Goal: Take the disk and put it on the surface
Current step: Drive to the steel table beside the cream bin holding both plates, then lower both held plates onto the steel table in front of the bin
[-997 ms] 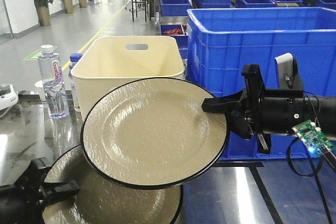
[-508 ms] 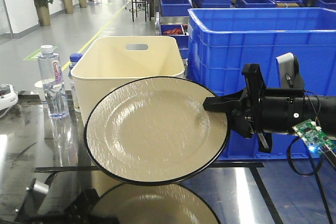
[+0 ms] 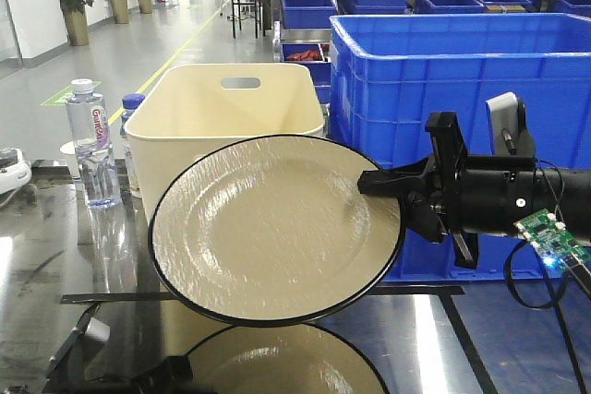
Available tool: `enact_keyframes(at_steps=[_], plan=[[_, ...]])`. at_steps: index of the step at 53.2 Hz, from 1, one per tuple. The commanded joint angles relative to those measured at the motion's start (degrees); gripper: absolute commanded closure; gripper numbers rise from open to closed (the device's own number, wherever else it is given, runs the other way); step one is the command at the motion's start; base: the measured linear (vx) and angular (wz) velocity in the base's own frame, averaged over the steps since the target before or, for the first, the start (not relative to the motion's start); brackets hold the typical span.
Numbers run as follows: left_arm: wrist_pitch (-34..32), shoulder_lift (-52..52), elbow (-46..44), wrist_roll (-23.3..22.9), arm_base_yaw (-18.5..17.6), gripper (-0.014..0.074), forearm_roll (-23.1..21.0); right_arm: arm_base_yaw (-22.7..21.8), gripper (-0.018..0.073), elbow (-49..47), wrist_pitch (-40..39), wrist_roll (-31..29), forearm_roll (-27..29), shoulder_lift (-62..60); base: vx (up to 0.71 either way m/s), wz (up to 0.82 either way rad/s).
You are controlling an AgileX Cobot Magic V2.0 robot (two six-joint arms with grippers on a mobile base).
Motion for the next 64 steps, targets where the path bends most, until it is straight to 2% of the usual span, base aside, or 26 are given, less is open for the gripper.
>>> enact_keyframes(at_steps=[1, 6, 9, 20, 25, 33, 39, 53, 64], plan=[[0.8, -2.0, -1.6, 3.4, 0.0, 0.0055, 0.1, -0.1, 0.0568, -2.4, 0.7, 0.2, 7.3, -2.9, 0.0, 0.0], [-0.3, -3.5, -1.6, 3.3, 0.9, -0.0024, 2.9, -0.2, 0.0568, -2.4, 0.8, 0.2, 7.3, -2.9, 0.0, 0.0], [-0.6, -4.9, -1.6, 3.3, 2.1, -0.0041, 4.4, -0.2, 0.0568, -2.4, 0.8, 0.2, 7.3, -2.9, 0.0, 0.0], [-0.5, -12.4, -1.6, 3.1, 8.5, -0.0018, 11.0, -0.2, 0.0568, -2.4, 2.3, 0.2, 5.5, -2.9, 0.0, 0.0], [-0.2, -16.2, -1.6, 2.6, 11.2, 0.0001, 13.4, -0.2, 0.0568, -2.4, 3.8, 0.2, 0.2, -2.9, 0.0, 0.0], [-0.5, -22.6, -1.6, 2.6, 12.9, 0.0021, 13.5, 0.7, 0.0568, -2.4, 3.9, 1.9, -12.3, -2.9, 0.0, 0.0], [-2.6, -26.2, -1.6, 2.7, 12.9, 0.0021, 13.4, 1.2, 0.0568, -2.4, 3.8, 1.9, -17.8, -2.9, 0.0, 0.0], [-5.2, -29.2, -1.6, 2.7, 12.9, 0.0021, 13.3, 1.3, 0.0566, -2.4, 6.8, 1.5, -19.6, -2.8, 0.0, 0.0], [-5.0, -29.0, -1.6, 2.7, 12.9, 0.0021, 13.3, 5.2, 0.0536, -2.4, 6.5, 1.6, -26.3, -2.8, 0.0, 0.0]])
